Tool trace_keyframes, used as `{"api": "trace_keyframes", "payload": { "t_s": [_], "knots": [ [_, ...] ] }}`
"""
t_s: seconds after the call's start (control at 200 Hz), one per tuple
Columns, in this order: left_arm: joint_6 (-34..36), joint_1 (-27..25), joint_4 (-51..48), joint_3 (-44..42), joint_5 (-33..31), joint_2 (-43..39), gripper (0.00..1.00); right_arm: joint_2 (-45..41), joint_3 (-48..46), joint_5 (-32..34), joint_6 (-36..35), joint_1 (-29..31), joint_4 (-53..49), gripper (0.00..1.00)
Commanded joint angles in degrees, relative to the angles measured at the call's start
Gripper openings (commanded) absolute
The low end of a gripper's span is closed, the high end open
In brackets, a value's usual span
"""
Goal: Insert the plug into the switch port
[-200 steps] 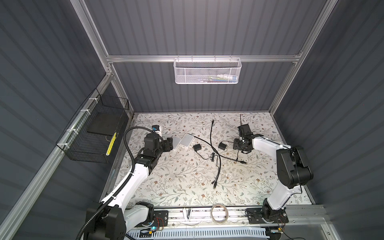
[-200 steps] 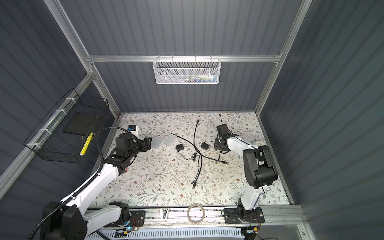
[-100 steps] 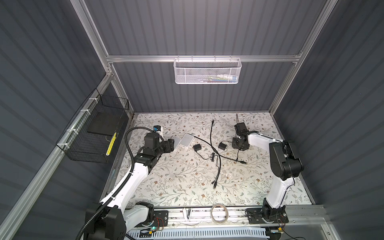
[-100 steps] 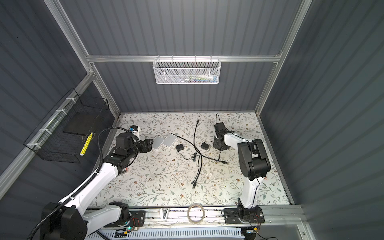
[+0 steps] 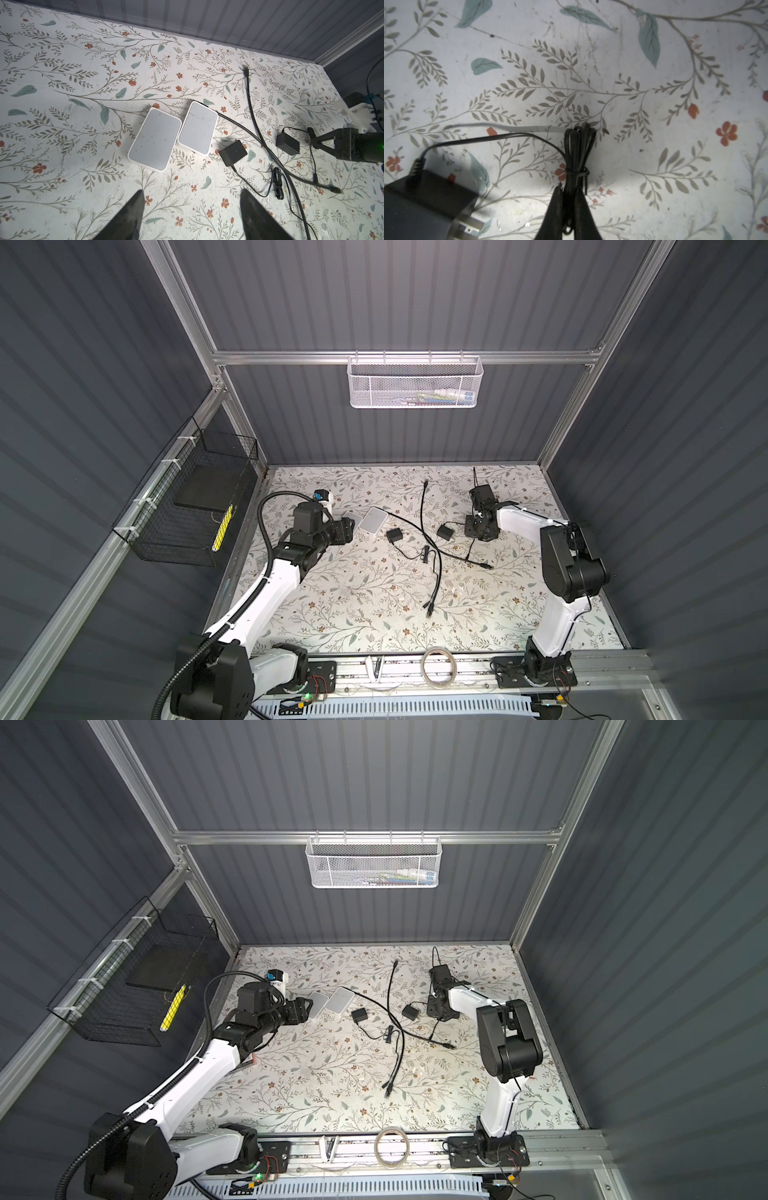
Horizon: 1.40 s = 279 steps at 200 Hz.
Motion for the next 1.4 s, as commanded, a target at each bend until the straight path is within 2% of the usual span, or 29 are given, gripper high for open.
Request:
{"api": "trace_keyframes", "payload": {
  "t_s": [0.0,0.165,0.285,0.41,0.44,0.615,0.845,1.101,1.391],
  "knots": [
    [1.07,-0.82,-0.92,1.82,2.07,-0.03,0.72,-3.42,1.01,-1.23,-0.53,-0.13,-1.94,0.0],
    [2.42,-2.77,-1.19,3.15,7.36,0.22,0.72,-8.22,1.56,-2.39,-1.53,-1.04,-4.29,0.0],
    [5.21,-6.99,-1.1,4.76,10.85,1.98,0.73,-11.96,2.25,-5.68,-1.48,-2.12,-6.05,0.0],
    [6.63,-11.08,-0.49,7.0,13.37,5.85,0.73,-15.25,2.9,-8.17,-1.07,-3.01,-7.57,0.0],
    [6.54,-11.76,0.16,7.49,16.03,6.9,0.73,-15.9,3.1,-8.55,-0.96,-3.1,-7.96,0.0],
    [7.0,-17.12,4.05,10.21,22.51,12.68,0.73,-18.59,3.26,-11.96,0.59,-3.47,-9.54,0.0],
    [5.19,-21.55,11.33,11.32,29.71,19.69,0.73,-20.4,0.49,-14.83,3.65,-3.47,-8.54,0.0],
    [3.84,-25.71,16.2,12.93,32.8,27.63,0.71,-21.53,-1.93,-17.96,6.81,-3.47,-5.7,0.0],
    [3.25,-27.6,20.19,13.29,31.46,32.38,0.68,-22.47,-3.74,-20.59,8.13,-3.47,-4.53,0.0]
  ]
}}
